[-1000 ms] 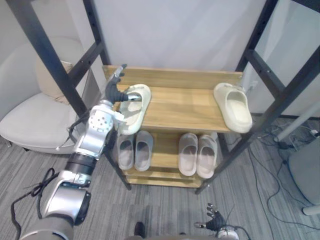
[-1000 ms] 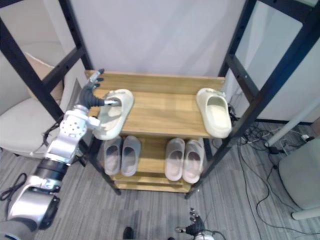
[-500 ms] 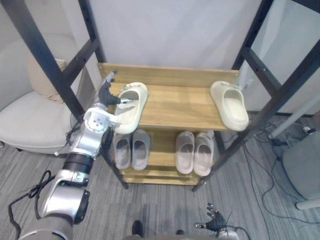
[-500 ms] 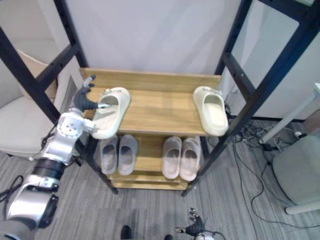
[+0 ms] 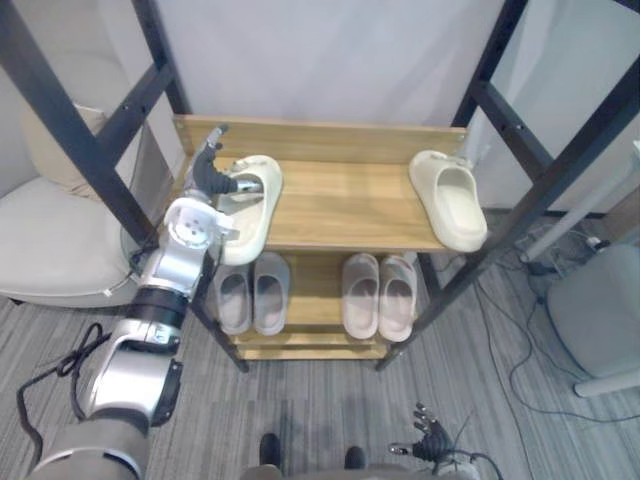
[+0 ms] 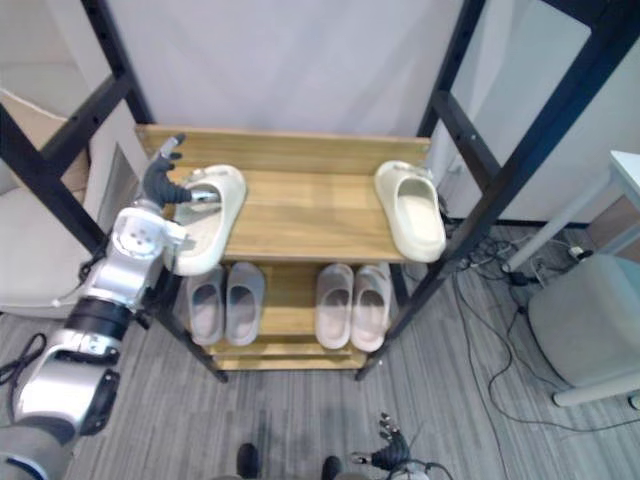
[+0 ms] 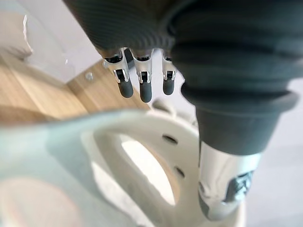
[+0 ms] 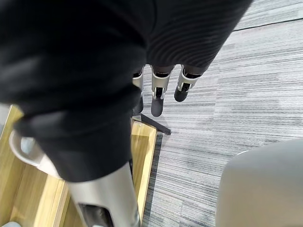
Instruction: Organize the slippers on the shoe rack
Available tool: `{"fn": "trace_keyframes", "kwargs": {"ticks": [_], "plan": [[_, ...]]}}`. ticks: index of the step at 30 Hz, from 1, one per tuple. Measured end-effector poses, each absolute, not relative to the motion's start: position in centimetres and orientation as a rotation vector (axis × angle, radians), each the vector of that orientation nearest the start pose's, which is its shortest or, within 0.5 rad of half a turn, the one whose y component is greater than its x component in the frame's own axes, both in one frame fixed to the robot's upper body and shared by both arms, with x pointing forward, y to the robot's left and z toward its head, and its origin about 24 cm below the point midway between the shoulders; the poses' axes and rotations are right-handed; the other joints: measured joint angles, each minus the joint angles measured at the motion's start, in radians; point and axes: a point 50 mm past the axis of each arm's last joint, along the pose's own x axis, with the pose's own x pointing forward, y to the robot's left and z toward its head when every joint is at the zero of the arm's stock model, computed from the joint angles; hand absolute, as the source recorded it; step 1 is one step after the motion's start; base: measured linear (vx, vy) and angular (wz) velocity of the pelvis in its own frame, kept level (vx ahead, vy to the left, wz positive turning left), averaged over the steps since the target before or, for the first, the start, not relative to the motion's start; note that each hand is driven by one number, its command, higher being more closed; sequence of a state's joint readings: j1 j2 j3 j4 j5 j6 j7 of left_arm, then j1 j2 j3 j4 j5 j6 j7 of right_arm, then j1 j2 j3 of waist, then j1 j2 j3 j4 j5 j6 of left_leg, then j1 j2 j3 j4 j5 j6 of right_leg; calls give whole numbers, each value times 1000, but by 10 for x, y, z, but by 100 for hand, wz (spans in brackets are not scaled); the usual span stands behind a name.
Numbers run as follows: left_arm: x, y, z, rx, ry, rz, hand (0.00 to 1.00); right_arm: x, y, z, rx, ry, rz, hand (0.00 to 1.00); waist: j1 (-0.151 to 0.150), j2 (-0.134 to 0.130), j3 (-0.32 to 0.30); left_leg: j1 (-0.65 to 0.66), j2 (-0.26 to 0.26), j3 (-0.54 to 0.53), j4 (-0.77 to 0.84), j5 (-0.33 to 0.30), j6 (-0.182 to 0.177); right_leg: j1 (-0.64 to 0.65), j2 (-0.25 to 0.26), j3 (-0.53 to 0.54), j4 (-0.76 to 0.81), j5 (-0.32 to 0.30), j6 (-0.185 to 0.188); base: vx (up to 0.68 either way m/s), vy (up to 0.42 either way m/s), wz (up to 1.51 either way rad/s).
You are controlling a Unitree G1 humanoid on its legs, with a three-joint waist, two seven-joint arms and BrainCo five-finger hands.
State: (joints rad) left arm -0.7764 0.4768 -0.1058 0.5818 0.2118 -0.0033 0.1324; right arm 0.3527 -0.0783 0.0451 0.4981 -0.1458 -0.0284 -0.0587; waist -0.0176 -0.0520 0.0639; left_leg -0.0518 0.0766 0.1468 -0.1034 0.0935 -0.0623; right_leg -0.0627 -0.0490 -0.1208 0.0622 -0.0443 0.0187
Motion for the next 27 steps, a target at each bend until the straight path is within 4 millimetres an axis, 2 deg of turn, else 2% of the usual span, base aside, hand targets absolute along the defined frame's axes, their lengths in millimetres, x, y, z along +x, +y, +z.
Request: {"fn": "trace_keyframes", "kwargs": {"ticks": [6, 18, 23, 25, 27], "plan": [[383, 223, 187, 659, -252, 217, 100, 103, -180, -118, -215, 803, -50, 0, -1, 0, 15, 0, 0, 35, 0, -2, 1, -8, 6, 37, -23, 25, 1, 11, 12, -17], [383, 225, 190, 631, -260, 243, 100, 103, -181, -118, -186, 801, -64, 0, -13, 2, 17, 8, -1, 39, 0, -2, 1, 1, 6, 43, -33, 36, 2, 2, 4, -2], [383, 223, 186, 597, -254, 231, 100, 106, -180, -116, -184, 787, -61, 0, -23, 13, 24, 19, -1, 37, 0, -2, 1, 14, 4, 41, -36, 36, 2, 7, 2, 1], [382, 218, 186, 593, -266, 218, 100, 105, -181, -116, -185, 787, -61, 0, -25, 14, 25, 19, -1, 37, 0, -2, 1, 14, 4, 41, -36, 36, 2, 0, 0, 0], [382, 204, 184, 601, -283, 175, 100, 105, -181, -116, -185, 787, -61, 0, -26, 16, 26, 20, -2, 36, 0, -2, 2, 15, 3, 40, -36, 36, 2, 0, 0, 0]]}}
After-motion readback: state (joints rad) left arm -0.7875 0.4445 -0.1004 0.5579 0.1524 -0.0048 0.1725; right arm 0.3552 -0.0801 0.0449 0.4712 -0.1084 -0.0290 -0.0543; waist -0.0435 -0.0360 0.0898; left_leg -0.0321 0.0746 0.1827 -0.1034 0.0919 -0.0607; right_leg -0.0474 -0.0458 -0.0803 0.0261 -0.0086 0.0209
